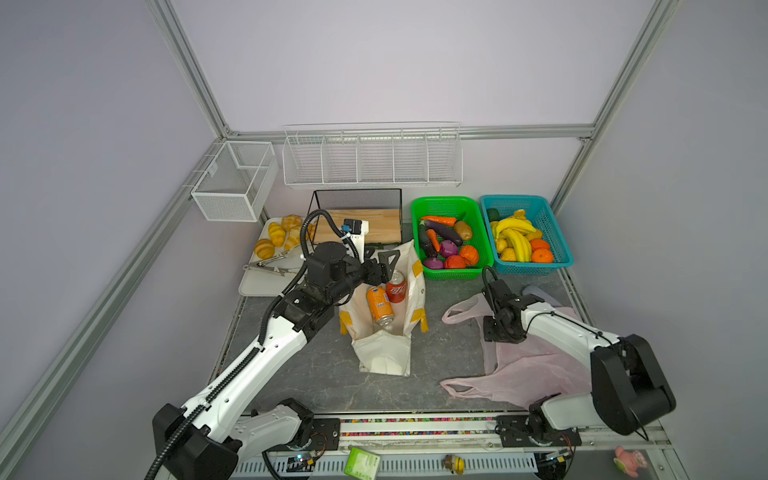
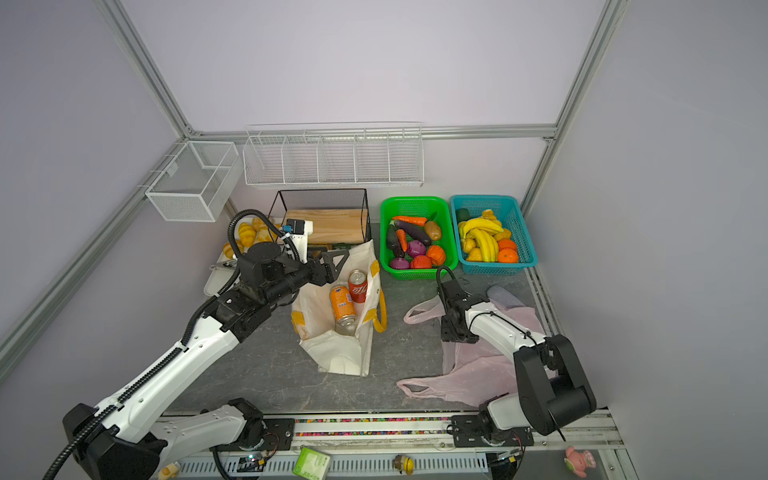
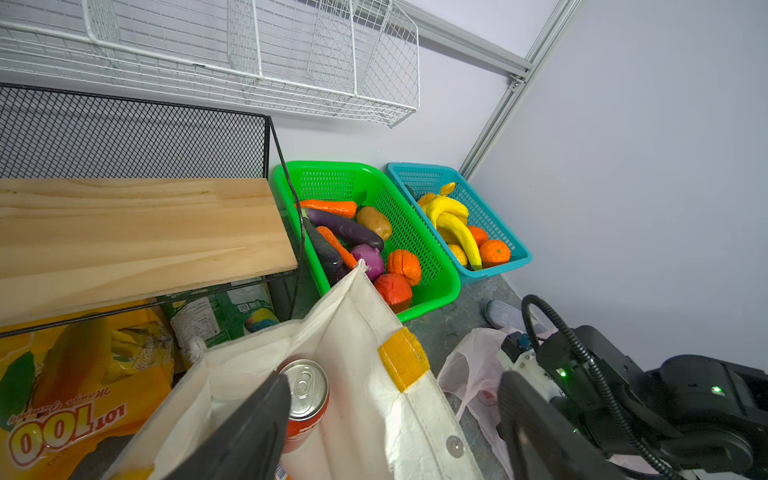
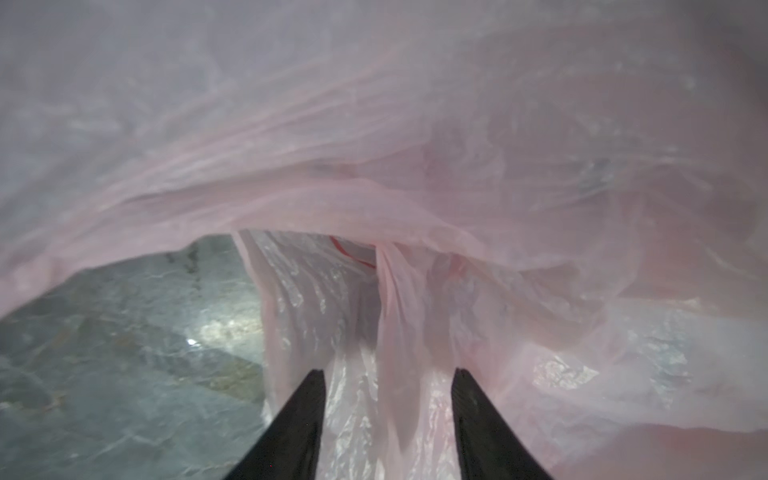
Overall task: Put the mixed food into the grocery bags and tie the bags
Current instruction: 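Reach the right gripper down and grasp the pink plastic bag's edge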
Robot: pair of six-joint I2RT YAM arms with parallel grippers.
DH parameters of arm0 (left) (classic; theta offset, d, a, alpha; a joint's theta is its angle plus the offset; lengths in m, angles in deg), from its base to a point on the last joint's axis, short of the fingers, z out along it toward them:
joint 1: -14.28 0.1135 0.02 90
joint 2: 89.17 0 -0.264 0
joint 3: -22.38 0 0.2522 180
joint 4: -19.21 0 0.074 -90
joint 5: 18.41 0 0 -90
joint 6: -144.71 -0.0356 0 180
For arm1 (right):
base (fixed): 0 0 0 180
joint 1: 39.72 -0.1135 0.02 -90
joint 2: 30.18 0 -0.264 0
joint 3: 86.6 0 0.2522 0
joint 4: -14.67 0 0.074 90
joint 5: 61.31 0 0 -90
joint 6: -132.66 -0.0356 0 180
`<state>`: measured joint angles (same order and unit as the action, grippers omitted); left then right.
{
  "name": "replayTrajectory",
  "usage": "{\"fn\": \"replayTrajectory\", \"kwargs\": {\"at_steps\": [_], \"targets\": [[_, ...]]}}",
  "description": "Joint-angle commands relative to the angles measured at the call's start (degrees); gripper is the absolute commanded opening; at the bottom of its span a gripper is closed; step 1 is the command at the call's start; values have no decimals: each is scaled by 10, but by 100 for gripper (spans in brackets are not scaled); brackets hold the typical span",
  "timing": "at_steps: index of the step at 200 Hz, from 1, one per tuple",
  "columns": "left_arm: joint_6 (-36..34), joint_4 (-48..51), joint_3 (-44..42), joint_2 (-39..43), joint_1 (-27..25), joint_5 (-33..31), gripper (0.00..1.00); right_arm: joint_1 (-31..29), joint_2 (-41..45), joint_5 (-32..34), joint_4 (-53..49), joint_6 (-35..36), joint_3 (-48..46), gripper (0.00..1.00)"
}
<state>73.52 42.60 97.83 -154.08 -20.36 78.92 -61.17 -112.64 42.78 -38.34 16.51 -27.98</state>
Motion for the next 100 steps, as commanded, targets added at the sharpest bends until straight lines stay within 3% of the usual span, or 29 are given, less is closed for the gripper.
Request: {"fn": "replayTrajectory", "kwargs": {"at_steps": [1,25,62,100], "targets": [[-3,-16,-7,10,-2,-5,78,5,-12,17,-10,5,15,45],[0,-19,-9,7,-2,1,78,9,-30,8,-7,8,21,38],[-1,-19,-10,11,-2,5,78,21,-37,-9,3,16,21,17],[-2,-42,-19,23,-3,13,77,21,59,-22,-35,26,40,6]]}}
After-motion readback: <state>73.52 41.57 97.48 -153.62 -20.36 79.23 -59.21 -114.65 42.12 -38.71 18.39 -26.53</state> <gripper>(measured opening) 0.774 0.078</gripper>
